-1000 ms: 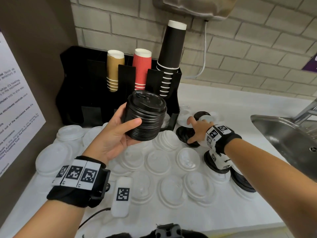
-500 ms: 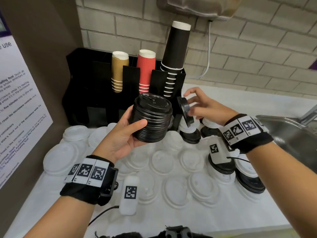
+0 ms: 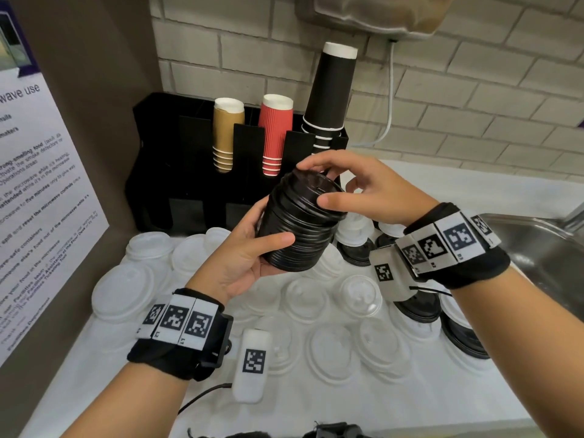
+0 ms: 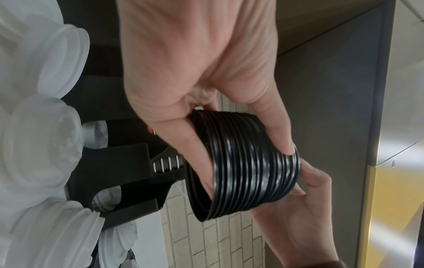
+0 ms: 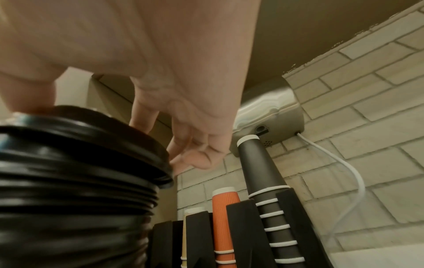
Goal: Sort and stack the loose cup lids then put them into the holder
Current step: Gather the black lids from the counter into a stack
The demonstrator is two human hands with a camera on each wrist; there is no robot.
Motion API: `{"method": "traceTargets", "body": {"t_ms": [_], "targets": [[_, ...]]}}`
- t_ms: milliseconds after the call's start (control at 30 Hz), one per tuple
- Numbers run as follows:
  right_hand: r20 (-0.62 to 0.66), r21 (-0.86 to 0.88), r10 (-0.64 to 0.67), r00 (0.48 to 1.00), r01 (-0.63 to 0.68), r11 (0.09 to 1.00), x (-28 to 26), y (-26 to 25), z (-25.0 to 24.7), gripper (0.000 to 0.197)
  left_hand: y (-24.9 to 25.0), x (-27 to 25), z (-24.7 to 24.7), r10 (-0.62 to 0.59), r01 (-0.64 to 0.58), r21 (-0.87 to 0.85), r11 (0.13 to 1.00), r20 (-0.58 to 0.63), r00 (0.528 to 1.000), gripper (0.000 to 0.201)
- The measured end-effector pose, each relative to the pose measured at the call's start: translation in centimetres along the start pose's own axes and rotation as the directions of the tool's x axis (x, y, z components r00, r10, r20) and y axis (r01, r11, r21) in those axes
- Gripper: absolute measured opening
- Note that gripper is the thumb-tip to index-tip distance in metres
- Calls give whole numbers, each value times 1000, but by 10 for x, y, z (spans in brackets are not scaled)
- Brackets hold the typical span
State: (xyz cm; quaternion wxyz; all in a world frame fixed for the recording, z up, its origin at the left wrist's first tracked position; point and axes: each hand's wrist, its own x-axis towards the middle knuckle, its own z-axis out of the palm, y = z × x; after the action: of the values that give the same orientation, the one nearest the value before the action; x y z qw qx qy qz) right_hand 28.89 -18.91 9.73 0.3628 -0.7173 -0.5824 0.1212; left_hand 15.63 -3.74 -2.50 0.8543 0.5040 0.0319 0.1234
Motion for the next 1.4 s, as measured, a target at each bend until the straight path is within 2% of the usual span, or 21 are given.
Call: {"method": "traceTargets", "body": {"t_ms": [233, 333, 533, 600, 667, 733, 767, 800, 833, 867, 900, 933, 967, 1067, 1267, 1400], "targets": [[44, -81, -45, 998, 49, 995, 5, -5, 3, 40, -1, 0, 2, 2, -2, -21, 1000, 14, 1000, 65], [52, -104, -63, 997, 68, 992, 4, -6, 2, 41, 0, -1, 3, 2, -2, -16, 1000, 10, 1000, 71], [54, -60, -78, 995, 81, 995, 1, -8, 1, 44, -1, 1, 5, 10, -10, -36, 999, 19, 1000, 68], [20, 5, -15, 1000, 15, 1000, -2, -4, -5, 45, -2, 1, 4, 16, -15, -37, 999, 19, 1000, 66], [-82, 64, 81, 993, -75, 995, -3, 6, -14, 34, -2, 1, 2, 24, -24, -40, 999, 3, 1000, 69], [-156, 3, 205, 966, -207, 978, -3, 29, -23, 16, -1, 0, 0, 41, -41, -50, 998, -13, 999, 70], [-128, -104, 312, 941, -326, 940, -2, 43, -25, 15, 0, 0, -1, 49, -50, -56, 997, -19, 999, 69], [-67, -275, 448, 891, -449, 851, -1, 60, -25, 21, 0, 0, -3, 57, -58, -60, 996, -24, 998, 68], [-1, -468, 591, 807, -523, 712, -2, 78, -23, 29, 1, 0, -4, 63, -64, -62, 996, -27, 998, 66], [35, -626, 704, 709, -534, 569, -3, 96, -19, 38, 2, 0, -5, 67, -69, -61, 996, -30, 997, 66], [36, -737, 774, 632, -506, 448, -5, 113, -13, 48, 3, 0, -6, 71, -73, -58, 996, -33, 997, 66], [10, -791, 811, 585, -492, 364, -7, 126, -7, 59, 4, 0, -7, 74, -76, -55, 996, -38, 997, 66], [-24, -797, 828, 560, -511, 322, -10, 139, -1, 71, 4, 0, -7, 77, -79, -50, 996, -43, 996, 66], [-77, -742, 827, 556, -586, 325, -10, 165, 15, 96, 6, 0, -8, 82, -83, -27, 996, -54, 995, 69], [-26, -674, 778, 627, -586, 450, -8, 174, 22, 97, 11, -4, -14, 89, -91, -19, 996, -57, 994, 72], [74, -687, 802, 593, -552, 472, -12, 158, 6, 86, 10, -2, -12, 82, -84, -24, 996, -50, 995, 70]]}}
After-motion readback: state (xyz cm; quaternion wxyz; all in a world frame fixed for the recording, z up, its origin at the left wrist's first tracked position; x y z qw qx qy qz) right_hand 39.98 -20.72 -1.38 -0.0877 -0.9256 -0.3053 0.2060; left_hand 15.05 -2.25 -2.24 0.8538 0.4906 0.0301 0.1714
